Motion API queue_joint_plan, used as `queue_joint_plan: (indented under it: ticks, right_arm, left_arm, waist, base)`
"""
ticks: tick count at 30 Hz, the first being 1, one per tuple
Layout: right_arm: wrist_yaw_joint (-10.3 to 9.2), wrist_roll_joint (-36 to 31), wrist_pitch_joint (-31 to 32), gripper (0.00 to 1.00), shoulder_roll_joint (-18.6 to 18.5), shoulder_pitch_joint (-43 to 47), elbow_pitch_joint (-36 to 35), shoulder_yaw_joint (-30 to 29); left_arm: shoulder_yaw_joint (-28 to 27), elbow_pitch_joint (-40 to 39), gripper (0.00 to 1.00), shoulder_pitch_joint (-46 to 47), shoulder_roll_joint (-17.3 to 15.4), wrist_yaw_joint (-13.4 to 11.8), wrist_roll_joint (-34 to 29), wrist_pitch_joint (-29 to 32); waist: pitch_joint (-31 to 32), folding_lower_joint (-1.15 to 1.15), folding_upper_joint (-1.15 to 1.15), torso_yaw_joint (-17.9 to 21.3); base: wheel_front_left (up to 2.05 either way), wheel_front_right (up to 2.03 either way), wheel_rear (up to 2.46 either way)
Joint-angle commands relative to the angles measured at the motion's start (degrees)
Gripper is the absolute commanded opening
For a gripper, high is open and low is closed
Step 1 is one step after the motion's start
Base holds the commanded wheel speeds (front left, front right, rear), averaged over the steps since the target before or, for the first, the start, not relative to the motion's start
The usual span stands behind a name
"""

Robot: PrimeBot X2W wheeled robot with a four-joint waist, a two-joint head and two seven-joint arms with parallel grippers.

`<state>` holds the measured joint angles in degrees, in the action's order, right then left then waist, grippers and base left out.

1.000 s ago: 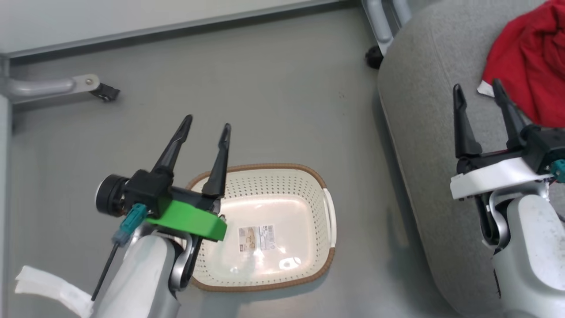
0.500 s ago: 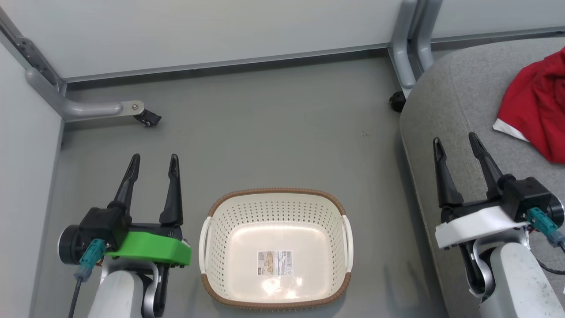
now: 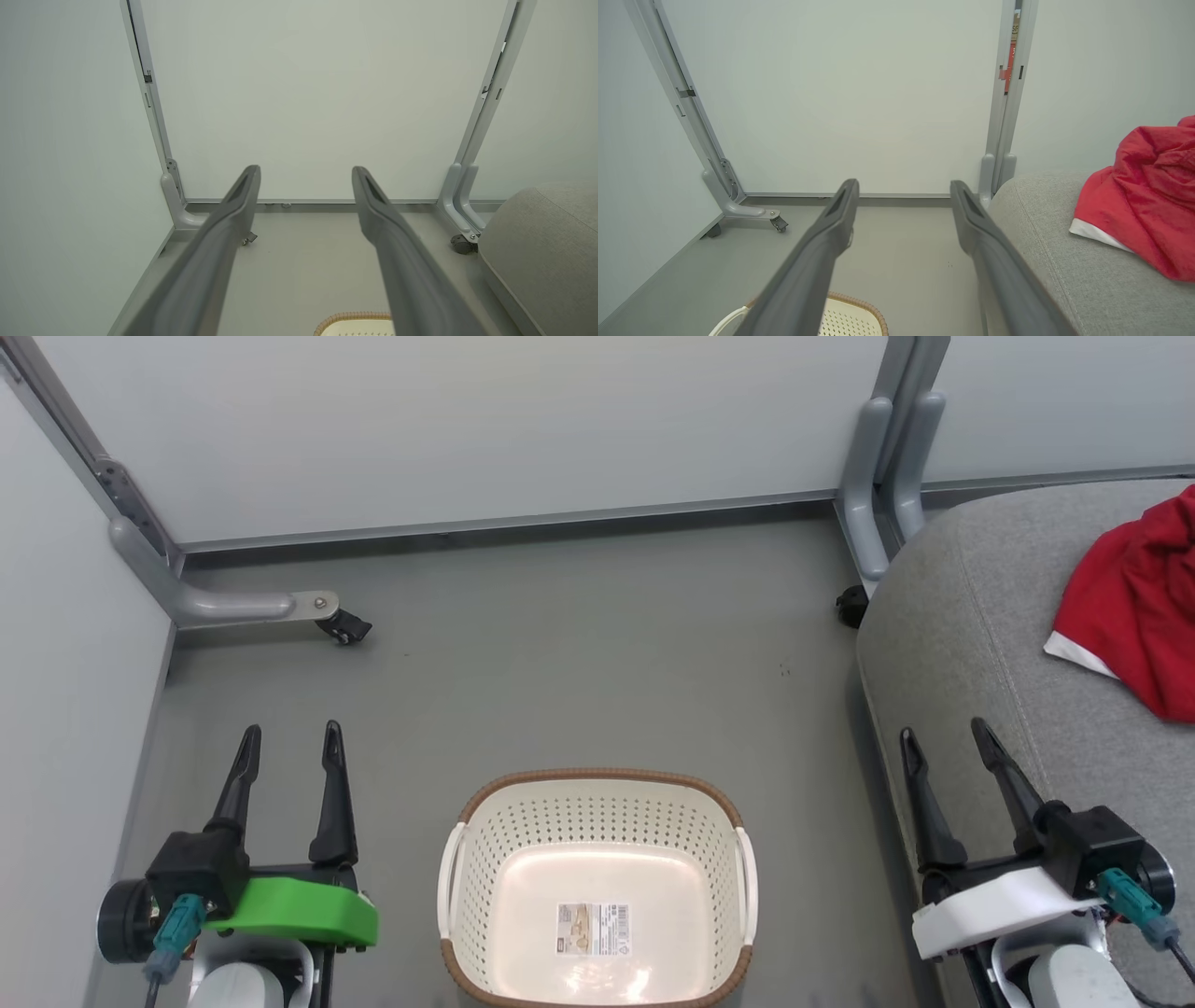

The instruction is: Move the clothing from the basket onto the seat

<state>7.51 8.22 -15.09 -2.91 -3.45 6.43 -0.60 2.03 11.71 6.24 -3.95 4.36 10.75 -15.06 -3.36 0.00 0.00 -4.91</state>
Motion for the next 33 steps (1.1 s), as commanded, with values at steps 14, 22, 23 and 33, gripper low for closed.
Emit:
queue_joint_plan:
  ticks: [14,22,23,33]
  right_arm:
    - [-0.04,2.00,-0.10,1.00,-0.06,2.65,-0.97,1.20]
    - [-0.04,1.80,-0.10,1.00,-0.06,2.20,-0.65,1.02]
    - [0.00,1.90,0.00,0.00,0.08,1.82,-0.71,1.18]
    - [0.00,9.64,1.62,0.00,0.11,1.85,1.47,1.12]
  left_arm:
    - [-2.05,-1.15,1.00,-2.26,0.72,-0.11,-2.23,-0.16]
    - [-2.31,-0.58,1.00,-2.38,0.88,0.03,-2.99,-0.16]
    - [-2.08,-0.58,0.00,-1.59,0.85,-0.06,-2.63,0.00]
    - [-3.01,1.95,0.00,-1.41,1.09,0.23,4.72,2.69]
  waist:
    - [0.99,0.00,0.00,-0.57]
    - [1.18,0.00,0.00,-0.70]
    - [1.18,0.00,0.00,-0.71]
    - [1.30,0.00,0.00,-0.42]
  base:
    - [0.00,0.00,0.00]
    - [0.00,0.00,0.00]
    - [0.00,0.00,0.00]
    - [0.00,0.00,0.00]
